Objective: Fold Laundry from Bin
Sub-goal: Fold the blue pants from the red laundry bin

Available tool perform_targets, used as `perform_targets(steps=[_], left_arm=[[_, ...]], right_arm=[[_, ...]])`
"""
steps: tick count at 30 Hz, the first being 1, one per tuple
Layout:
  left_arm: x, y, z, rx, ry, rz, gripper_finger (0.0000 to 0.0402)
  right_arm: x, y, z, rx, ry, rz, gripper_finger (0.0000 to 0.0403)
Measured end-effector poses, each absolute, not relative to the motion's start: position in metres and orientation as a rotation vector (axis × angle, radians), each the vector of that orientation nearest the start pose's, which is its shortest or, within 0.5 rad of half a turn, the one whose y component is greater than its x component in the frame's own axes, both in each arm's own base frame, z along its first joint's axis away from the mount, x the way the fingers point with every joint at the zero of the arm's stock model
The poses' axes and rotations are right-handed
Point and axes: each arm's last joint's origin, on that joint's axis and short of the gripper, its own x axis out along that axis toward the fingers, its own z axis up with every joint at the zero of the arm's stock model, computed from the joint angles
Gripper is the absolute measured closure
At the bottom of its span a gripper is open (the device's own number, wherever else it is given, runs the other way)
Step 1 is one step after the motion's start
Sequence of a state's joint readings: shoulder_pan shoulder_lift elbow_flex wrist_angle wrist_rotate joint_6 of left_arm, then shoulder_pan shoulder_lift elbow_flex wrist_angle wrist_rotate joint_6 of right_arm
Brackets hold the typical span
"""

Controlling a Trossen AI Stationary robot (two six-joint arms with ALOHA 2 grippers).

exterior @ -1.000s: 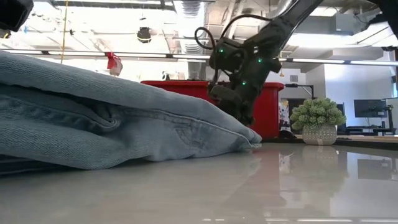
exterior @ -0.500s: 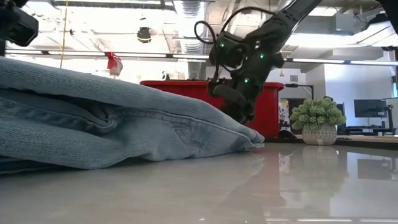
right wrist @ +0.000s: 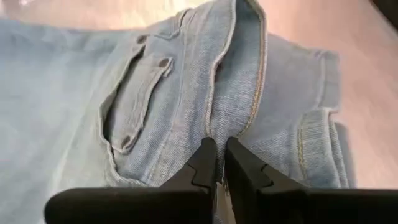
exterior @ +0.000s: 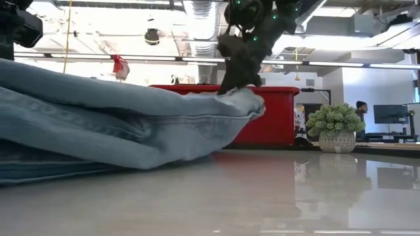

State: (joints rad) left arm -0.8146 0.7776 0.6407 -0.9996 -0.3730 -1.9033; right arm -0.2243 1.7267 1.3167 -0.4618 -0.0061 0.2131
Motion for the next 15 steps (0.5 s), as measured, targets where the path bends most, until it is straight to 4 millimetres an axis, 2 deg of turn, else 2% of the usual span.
perform_targets(steps=[4,7,15], left_arm=[[0.092,-0.081,0.229,-1.075,0.876,0.564,0.0166],[0.093,-0.081,0.229,-1.068,0.871,0.563,0.0166],[0.092,-0.081,0.229,-1.062,0.873,0.560,0.0166]], right_arm=[[0.362,-0.082,0.238,0.274,0.907,-0.263,0.0341],[0.360,-0.085,0.232,0.294,0.952,-0.249,0.0315],[0.357,-0.095,0.216,0.381,1.015,-0.283,0.0169]])
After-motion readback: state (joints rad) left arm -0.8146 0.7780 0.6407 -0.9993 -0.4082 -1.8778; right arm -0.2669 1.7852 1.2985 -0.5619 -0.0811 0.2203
